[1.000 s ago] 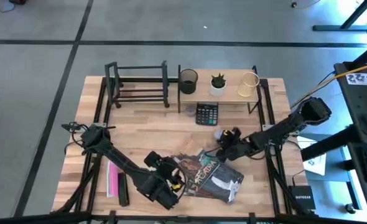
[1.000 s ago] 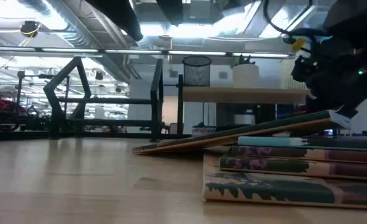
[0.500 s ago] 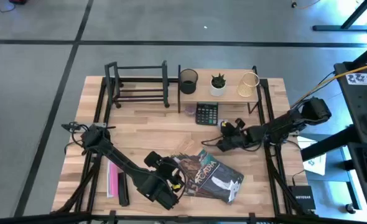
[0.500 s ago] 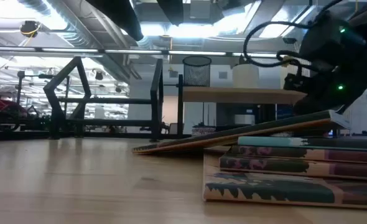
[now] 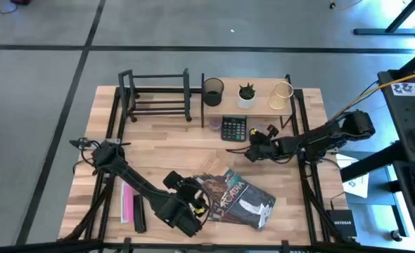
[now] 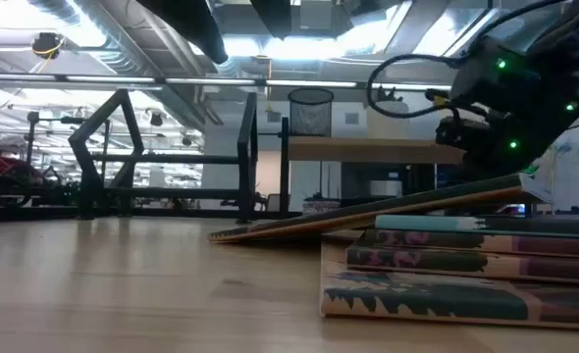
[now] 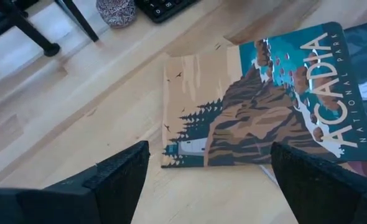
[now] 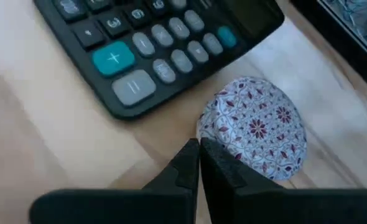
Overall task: Stock shelves
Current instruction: Put the blue scented candle jar under the shelf
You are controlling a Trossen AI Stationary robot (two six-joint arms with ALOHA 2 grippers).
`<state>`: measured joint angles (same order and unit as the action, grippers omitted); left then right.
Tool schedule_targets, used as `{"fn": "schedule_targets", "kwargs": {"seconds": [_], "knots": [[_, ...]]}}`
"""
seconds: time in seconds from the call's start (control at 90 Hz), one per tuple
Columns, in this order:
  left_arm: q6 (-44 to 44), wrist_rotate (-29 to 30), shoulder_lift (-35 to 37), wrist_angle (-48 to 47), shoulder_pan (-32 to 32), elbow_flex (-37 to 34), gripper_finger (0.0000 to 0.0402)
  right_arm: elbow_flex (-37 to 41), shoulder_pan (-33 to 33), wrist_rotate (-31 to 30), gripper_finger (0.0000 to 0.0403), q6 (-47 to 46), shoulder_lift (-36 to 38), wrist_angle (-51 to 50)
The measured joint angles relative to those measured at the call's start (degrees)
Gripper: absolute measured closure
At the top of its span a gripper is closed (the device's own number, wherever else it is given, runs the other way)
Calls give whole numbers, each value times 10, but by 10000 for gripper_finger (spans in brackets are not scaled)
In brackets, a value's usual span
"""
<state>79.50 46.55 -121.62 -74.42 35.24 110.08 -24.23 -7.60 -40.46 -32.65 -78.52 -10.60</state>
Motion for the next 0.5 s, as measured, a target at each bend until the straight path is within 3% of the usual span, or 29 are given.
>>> {"fn": "schedule_targets", "kwargs": {"seconds": [0.133,0.267,0.378,0.5], "knots": [[0,1,0,1,0,0,86,-1,-55,27,403,-49,51,-36],[7,2,0,1,1,0,86,-1,-91,46,403,-200,96,-192],[9,13,0,2,4,0,86,2,-97,16,403,-346,107,-301],[11,35,0,4,9,0,86,39,-96,-44,403,-454,99,-269]]}}
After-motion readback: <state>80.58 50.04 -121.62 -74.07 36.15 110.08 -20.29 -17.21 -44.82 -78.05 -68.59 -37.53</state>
